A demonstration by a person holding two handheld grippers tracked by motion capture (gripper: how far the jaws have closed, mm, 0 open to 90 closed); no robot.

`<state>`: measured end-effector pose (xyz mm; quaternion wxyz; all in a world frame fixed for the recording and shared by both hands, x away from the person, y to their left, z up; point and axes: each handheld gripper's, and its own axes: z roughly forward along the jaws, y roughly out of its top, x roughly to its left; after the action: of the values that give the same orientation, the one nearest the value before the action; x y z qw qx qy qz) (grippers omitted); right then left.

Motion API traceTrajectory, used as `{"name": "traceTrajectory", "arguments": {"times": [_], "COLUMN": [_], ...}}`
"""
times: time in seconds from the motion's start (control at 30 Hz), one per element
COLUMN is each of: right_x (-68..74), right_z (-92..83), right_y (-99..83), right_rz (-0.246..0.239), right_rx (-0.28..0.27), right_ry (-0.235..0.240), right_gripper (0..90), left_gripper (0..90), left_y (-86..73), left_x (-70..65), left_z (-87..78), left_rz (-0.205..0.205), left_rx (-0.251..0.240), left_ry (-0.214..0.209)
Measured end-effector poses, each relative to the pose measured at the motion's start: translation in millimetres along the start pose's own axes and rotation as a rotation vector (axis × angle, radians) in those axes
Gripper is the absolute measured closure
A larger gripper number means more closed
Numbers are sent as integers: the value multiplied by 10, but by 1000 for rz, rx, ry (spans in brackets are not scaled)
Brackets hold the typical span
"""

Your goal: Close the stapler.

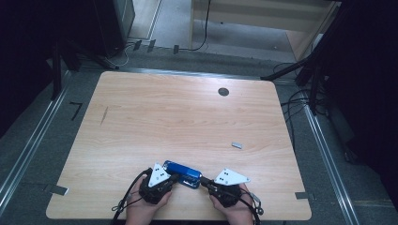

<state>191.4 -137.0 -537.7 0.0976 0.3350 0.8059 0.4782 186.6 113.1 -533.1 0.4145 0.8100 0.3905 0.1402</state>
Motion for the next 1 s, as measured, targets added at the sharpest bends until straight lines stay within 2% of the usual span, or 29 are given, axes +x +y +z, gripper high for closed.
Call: {"name": "traceTrajectory", "arguments": {"times": [1.0], "right_x": [78], "right_z": [-81], "right_y": [164], "right_rz": [-33], "right_rx": [-91], "right_ry": [3], "right_gripper": [900], "left_gripper": [900], "left_y": [0], "left_x": [-19], "left_z": [3], "left_rz": [22], "left_rx": [0], "left_ry": [14]}}
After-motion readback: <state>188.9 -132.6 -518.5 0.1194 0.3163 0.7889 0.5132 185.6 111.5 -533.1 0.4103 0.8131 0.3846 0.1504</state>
